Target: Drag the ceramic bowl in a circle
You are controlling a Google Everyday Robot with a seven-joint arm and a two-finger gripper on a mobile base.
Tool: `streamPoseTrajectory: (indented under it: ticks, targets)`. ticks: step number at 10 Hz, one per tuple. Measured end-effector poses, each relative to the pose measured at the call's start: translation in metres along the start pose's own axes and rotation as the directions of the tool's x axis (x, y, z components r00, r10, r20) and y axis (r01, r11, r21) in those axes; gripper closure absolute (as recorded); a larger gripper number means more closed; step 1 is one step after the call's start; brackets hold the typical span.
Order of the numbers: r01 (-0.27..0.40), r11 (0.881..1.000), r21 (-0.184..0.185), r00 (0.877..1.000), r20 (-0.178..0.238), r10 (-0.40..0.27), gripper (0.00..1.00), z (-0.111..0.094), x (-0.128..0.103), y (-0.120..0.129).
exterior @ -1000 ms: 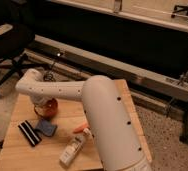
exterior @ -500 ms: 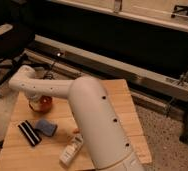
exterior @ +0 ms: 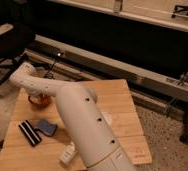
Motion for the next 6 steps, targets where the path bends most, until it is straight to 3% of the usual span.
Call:
streamPoseTrajectory:
  ticks: [3, 6]
  targets:
    - [-0.083, 0.996, -0.035, 0.996, 0.013, 0.083, 0.20, 0.013, -0.027, 0.057]
    - [-0.169, 0.985, -0.037, 0.983, 0.064, 0.171, 0.20, 0.041, -0.076, 0.089]
